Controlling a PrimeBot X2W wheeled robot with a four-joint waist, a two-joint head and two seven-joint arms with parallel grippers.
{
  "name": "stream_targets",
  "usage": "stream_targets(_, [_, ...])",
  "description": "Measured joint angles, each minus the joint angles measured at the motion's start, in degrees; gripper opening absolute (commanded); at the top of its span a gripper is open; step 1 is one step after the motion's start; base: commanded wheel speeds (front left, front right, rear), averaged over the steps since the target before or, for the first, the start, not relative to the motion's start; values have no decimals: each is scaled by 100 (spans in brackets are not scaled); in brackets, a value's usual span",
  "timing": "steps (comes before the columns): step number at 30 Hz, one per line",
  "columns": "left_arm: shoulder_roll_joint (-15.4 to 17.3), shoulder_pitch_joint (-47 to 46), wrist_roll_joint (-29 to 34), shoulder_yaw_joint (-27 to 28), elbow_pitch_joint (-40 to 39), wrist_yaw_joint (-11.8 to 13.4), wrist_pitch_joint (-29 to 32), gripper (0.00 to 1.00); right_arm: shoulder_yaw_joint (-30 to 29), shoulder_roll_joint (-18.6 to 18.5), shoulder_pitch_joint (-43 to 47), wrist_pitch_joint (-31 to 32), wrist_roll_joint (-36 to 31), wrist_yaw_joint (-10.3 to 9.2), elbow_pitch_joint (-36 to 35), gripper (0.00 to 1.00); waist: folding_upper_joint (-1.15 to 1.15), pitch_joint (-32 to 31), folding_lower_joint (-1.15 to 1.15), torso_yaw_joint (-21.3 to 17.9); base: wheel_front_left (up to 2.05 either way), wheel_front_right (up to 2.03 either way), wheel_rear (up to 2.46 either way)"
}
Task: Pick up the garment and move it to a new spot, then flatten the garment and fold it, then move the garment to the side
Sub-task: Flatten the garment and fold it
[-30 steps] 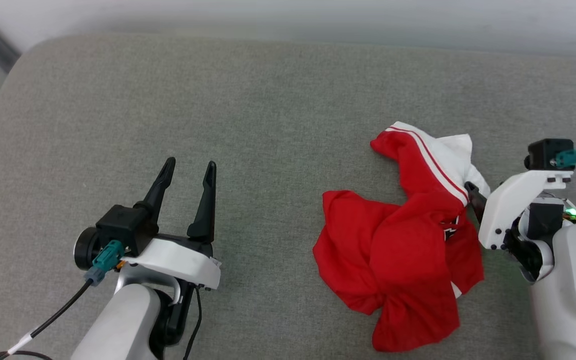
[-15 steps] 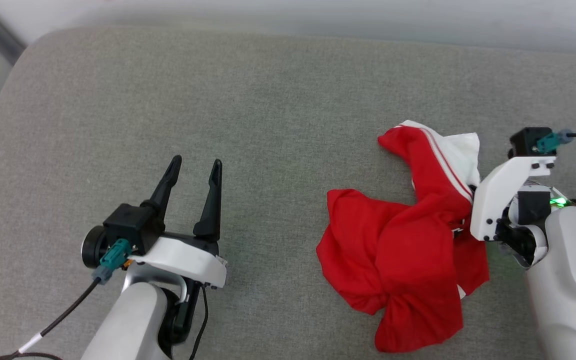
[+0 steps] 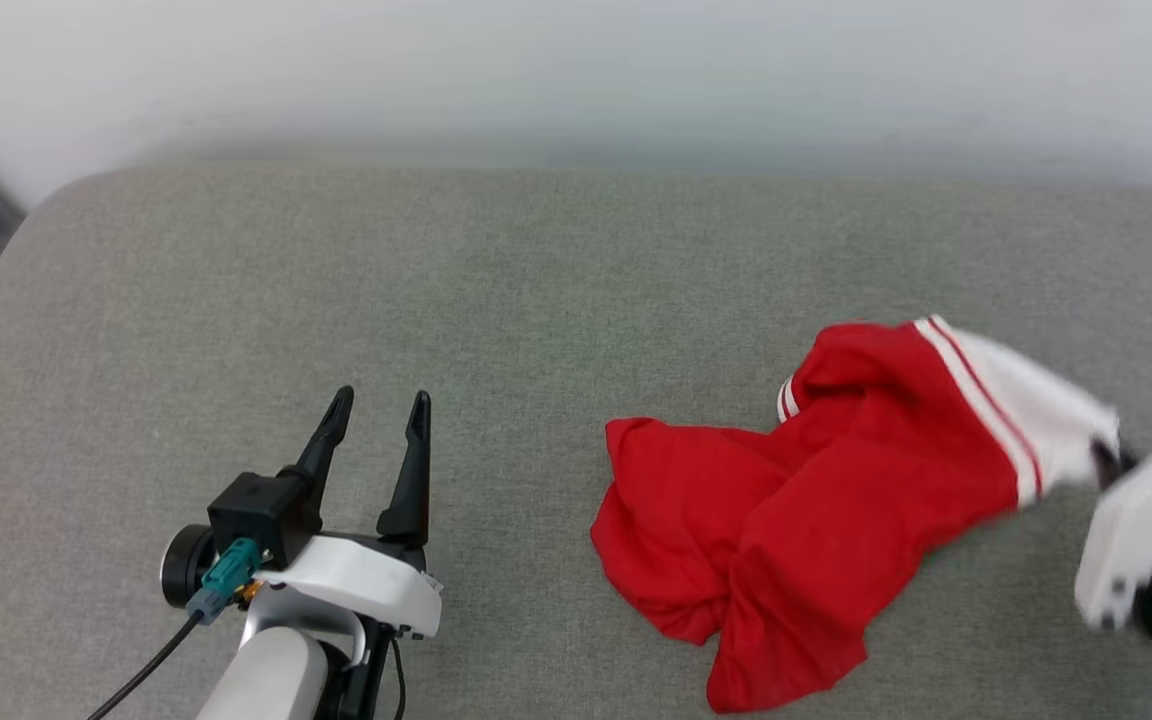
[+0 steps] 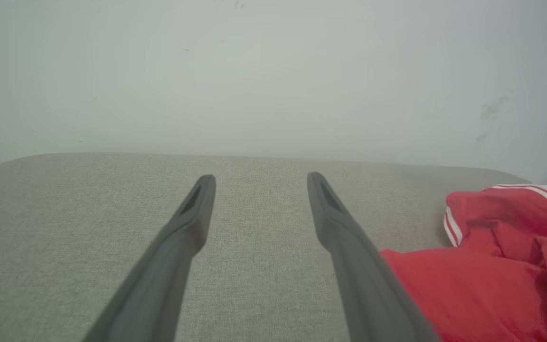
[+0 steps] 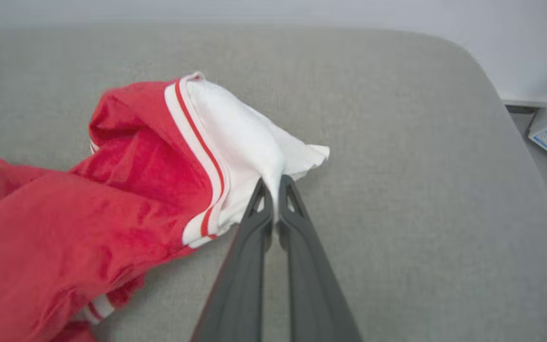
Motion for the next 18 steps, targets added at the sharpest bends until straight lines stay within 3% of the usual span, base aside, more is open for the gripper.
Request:
stream_targets(3, [-12, 101, -10, 20, 45, 0, 0, 100, -153, 249, 1002, 275, -88, 0, -266, 0, 0, -115, 0, -57, 0, 0, 0])
stream_targets(7, [-16, 185, -40, 36, 105, 2, 0, 100, -120, 486, 2098, 424, 46, 0, 81, 0, 0, -193, 0, -84, 0, 0, 0])
stream_targets(8, [-19, 193, -44, 31, 130, 5, 0, 100, -116, 523, 2249, 367, 105, 1, 209, 31, 0, -207, 0, -77, 0, 0, 0])
stream_targets(9, [-19, 202, -45, 30, 138, 8, 0, 100, -125, 550, 2312, 266, 181, 1, 269, 100, 0, -216, 0, -70, 0, 0, 0])
stream_targets(18, [24, 368, -83, 35, 200, 44, 0, 100, -182, 589, 2246, -965, 441, 0, 368, 100, 0, -413, 0, -83, 0, 0, 0])
